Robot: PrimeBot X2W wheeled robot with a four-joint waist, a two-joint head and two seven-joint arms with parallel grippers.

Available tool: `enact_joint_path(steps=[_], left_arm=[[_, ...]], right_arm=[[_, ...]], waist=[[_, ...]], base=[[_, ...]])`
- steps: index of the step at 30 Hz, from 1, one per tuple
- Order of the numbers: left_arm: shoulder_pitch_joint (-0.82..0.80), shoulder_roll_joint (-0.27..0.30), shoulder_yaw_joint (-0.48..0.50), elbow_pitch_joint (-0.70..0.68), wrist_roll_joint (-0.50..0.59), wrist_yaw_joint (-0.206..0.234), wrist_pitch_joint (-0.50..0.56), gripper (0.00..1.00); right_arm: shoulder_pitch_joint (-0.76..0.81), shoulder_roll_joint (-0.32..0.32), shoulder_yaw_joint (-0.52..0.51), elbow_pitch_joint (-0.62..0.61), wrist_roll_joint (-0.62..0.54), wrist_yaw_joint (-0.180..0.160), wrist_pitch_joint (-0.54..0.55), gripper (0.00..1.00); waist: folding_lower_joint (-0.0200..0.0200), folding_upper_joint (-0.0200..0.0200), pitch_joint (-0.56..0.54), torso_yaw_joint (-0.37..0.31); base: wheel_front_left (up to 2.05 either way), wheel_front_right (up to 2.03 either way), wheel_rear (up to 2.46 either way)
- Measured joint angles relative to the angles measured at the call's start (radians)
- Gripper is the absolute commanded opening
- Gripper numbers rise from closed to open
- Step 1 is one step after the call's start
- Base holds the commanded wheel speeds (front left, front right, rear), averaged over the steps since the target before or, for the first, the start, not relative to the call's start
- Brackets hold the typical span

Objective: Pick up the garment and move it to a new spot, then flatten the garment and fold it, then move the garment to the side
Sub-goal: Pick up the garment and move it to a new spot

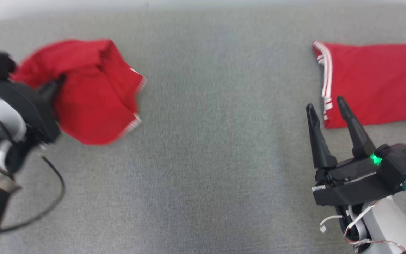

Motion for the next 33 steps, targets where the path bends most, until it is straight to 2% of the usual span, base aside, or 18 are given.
enact_joint_path(steps=[5,16,22,33], left_arm=[[0.083,-0.022,-0.039,-0.059,0.006,0.0,-0.067,0.0],[0.186,-0.092,-0.054,-0.163,0.061,0.011,-0.216,0.0],[0.248,-0.153,-0.097,-0.203,0.067,0.027,-0.246,0.0],[0.255,-0.234,-0.114,-0.175,0.102,0.054,-0.31,0.0]], right_arm=[[0.028,0.015,0.0,0.003,0.016,0.01,0.0,1.0],[0.104,0.016,-0.011,-0.017,0.019,0.026,0.0,1.0],[0.128,0.012,-0.015,-0.043,0.018,0.032,0.0,1.0],[0.147,0.002,-0.029,-0.071,0.016,0.04,0.0,1.0]], waist=[[0.0,0.0,-0.068,-0.011],[-0.0001,0.0,-0.186,-0.064],[0.0,0.0,-0.213,-0.113],[0.0001,0.0001,-0.22,-0.208]], base=[[0.0,0.0,0.0],[0.0,0.0,0.0],[0.0,0.0,0.0],[0.0,0.0,0.0]])
